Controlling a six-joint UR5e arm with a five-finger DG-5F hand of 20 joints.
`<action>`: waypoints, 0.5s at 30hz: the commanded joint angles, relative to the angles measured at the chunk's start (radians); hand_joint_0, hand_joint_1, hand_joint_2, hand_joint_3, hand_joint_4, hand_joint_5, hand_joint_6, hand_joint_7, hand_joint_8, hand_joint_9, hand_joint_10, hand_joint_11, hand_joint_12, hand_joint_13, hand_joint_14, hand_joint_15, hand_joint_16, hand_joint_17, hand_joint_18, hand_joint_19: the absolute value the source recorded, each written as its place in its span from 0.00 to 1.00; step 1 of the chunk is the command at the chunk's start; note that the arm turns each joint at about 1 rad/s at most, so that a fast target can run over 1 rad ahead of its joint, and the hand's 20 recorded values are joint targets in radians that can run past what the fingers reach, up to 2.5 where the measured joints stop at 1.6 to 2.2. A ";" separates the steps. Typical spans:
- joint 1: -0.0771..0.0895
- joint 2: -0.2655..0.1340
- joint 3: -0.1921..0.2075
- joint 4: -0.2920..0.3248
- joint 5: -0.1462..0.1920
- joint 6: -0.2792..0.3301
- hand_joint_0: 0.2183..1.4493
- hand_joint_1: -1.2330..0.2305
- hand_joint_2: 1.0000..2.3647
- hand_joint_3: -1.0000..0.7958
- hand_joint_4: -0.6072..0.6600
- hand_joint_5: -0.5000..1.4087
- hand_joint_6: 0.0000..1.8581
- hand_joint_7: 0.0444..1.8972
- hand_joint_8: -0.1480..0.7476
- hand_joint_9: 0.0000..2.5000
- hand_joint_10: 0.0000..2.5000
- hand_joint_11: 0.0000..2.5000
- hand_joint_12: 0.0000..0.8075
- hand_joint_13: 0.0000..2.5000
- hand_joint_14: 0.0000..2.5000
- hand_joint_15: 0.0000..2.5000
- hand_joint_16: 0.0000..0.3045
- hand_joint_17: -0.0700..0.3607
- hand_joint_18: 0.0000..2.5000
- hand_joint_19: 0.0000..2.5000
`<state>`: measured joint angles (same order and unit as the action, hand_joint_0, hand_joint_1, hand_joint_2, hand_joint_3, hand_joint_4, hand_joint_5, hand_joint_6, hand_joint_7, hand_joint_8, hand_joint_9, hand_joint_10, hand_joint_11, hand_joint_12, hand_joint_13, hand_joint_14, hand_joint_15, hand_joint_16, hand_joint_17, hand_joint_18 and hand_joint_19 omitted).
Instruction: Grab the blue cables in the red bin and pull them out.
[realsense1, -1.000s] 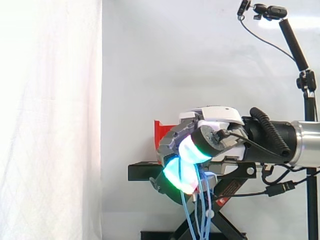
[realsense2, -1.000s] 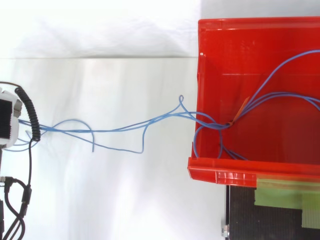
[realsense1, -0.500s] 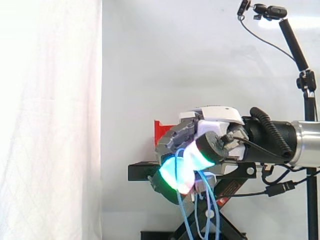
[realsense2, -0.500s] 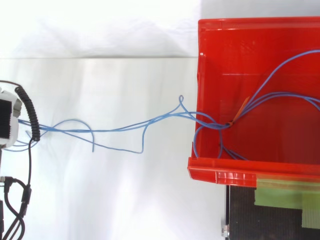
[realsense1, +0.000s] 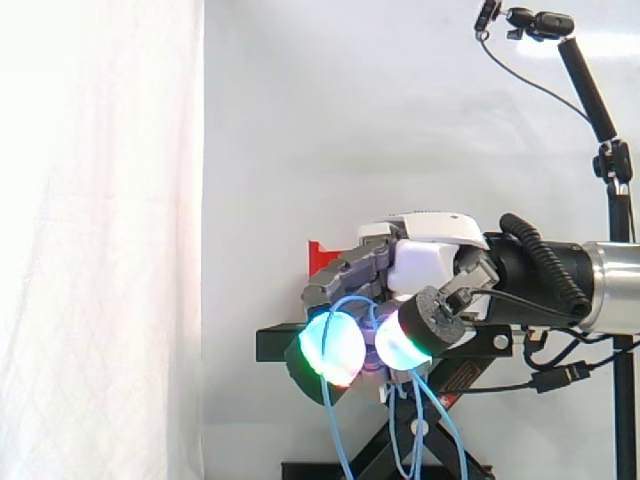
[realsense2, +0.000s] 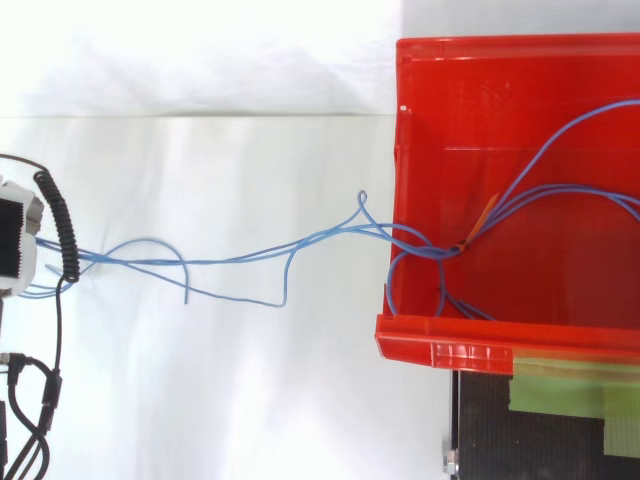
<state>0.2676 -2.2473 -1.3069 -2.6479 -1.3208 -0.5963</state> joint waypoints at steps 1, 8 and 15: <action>-0.001 -0.001 0.000 0.000 0.000 0.000 0.44 0.19 0.00 0.00 0.65 0.59 0.20 0.34 0.48 0.34 0.55 0.59 0.45 0.49 0.20 0.62 0.17 0.43 0.35 0.47; 0.001 0.000 0.000 0.000 0.000 0.000 0.38 0.26 0.00 0.00 0.66 0.62 0.08 0.38 0.50 0.34 0.53 0.57 0.47 0.49 0.24 0.58 0.18 0.45 0.37 0.47; -0.001 0.000 0.000 0.000 0.000 0.000 0.33 0.31 0.00 0.00 0.68 0.64 0.03 0.39 0.52 0.35 0.54 0.55 0.50 0.49 0.27 0.55 0.20 0.48 0.38 0.46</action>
<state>0.2674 -2.2474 -1.3071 -2.6478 -1.3208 -0.5961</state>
